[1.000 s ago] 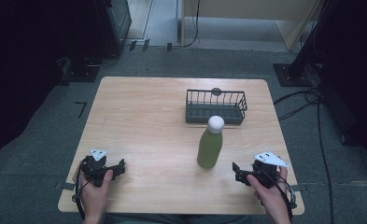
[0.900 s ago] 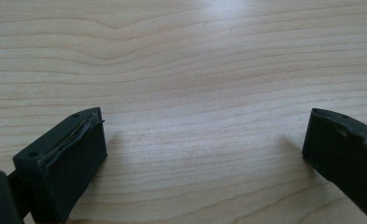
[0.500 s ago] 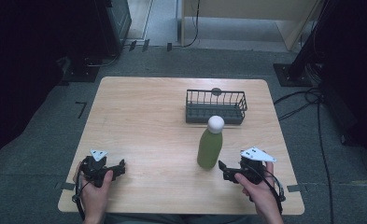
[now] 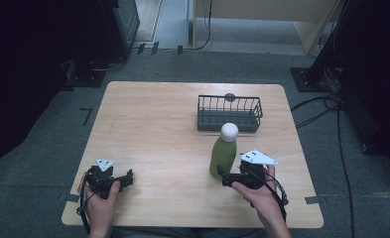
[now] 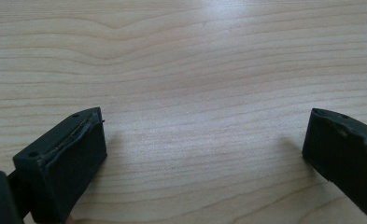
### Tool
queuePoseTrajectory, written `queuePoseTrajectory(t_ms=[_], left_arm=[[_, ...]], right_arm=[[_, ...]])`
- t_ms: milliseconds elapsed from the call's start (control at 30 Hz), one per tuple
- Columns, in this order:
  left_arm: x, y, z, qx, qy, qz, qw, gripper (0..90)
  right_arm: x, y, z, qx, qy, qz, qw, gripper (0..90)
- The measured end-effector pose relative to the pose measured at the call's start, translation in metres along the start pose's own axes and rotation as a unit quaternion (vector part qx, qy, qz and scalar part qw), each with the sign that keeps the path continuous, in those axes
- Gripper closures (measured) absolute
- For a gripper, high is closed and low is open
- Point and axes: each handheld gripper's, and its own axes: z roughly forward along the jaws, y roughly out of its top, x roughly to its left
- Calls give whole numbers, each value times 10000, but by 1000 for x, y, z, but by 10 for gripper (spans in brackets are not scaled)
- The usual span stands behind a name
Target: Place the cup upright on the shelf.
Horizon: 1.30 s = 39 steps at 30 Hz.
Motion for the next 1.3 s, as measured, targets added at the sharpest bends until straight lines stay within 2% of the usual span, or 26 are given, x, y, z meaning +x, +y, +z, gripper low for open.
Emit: queuePoseTrajectory(t_ms=[167, 500, 733, 1033, 1133, 1300], left_arm=[[0, 0, 0, 1, 0, 0, 10000, 0], [0, 0, 0, -4, 0, -6, 10000, 0], [0, 0, 0, -4, 1, -6, 10000, 0], [0, 0, 0, 0, -8, 9, 10000, 0], [0, 0, 0, -6, -8, 9, 10000, 0], [0, 0, 0, 1, -15, 13, 10000, 0]], right_arm=[[5, 5, 6, -155, -98, -54, 9998, 92], [14, 14, 16, -423, -195, 34, 9989, 166], [16, 16, 19, -555, -238, 47, 9982, 171], [18, 16, 20, -733, -325, -86, 9967, 191], [20, 16, 19, -794, -418, -251, 9957, 202], [18, 16, 18, -793, -424, -245, 9956, 205]])
